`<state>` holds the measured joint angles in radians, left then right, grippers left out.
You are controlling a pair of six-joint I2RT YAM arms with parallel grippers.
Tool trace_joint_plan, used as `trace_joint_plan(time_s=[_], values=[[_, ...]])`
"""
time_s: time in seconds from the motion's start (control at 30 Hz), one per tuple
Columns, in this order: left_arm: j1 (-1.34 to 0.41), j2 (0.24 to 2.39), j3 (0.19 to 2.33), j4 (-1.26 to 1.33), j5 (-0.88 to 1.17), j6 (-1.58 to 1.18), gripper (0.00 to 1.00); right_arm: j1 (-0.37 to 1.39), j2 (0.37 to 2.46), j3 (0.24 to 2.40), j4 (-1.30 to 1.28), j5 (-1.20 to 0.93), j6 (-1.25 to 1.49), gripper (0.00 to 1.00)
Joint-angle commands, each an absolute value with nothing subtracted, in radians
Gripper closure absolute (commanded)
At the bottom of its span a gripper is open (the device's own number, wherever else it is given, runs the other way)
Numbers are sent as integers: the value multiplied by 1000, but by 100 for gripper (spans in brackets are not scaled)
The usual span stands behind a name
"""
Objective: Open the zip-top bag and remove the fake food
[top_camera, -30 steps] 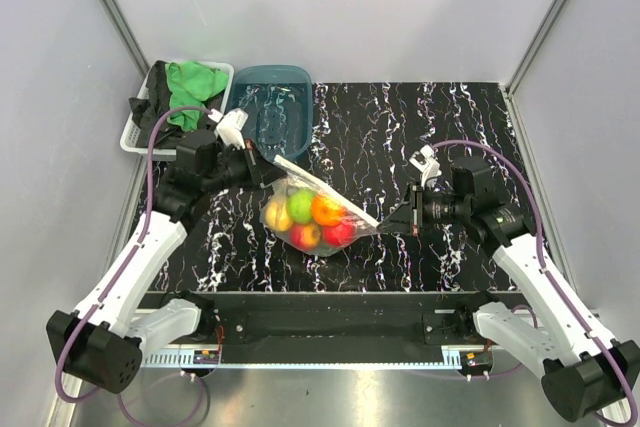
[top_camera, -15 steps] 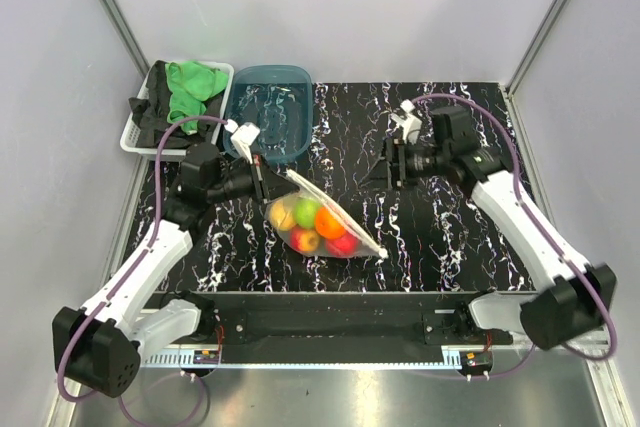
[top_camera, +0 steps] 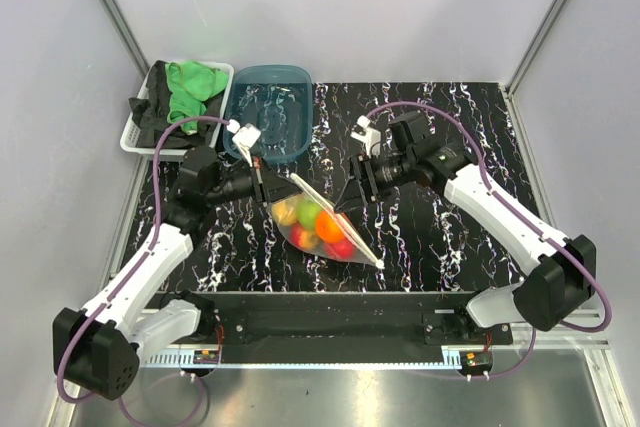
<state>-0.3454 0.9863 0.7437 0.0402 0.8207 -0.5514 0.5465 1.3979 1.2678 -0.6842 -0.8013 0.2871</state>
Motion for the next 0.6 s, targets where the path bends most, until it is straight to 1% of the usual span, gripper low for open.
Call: trace_joint_plan(time_s=[0.0, 0.03, 0.3, 0.33, 0.43, 0.47, 0.53, 0.57], values=[[-345, 1003, 779, 110, 853, -552, 100, 587, 1379, 1281, -649, -759, 267, 39], [-345, 1006, 782, 110, 853, -555, 100, 592, 1388, 1282, -649, -747, 267, 41], [-347, 1031, 802, 113, 841, -591, 100, 638, 1414, 1287, -649, -719, 268, 50], [-348, 1040, 807, 112, 841, -597, 100, 638, 1413, 1282, -650, -715, 271, 57], [-350, 1054, 837, 92, 816, -604, 100, 640, 1402, 1276, -664, -674, 273, 69], [-351, 1055, 862, 68, 808, -601, 100, 638, 1399, 1273, -666, -667, 278, 79], [-363, 1058, 891, 22, 744, -589, 94, 638, 1384, 1278, -682, -632, 287, 89], [-370, 1060, 919, -21, 726, -578, 91, 638, 1376, 1282, -690, -609, 305, 100]])
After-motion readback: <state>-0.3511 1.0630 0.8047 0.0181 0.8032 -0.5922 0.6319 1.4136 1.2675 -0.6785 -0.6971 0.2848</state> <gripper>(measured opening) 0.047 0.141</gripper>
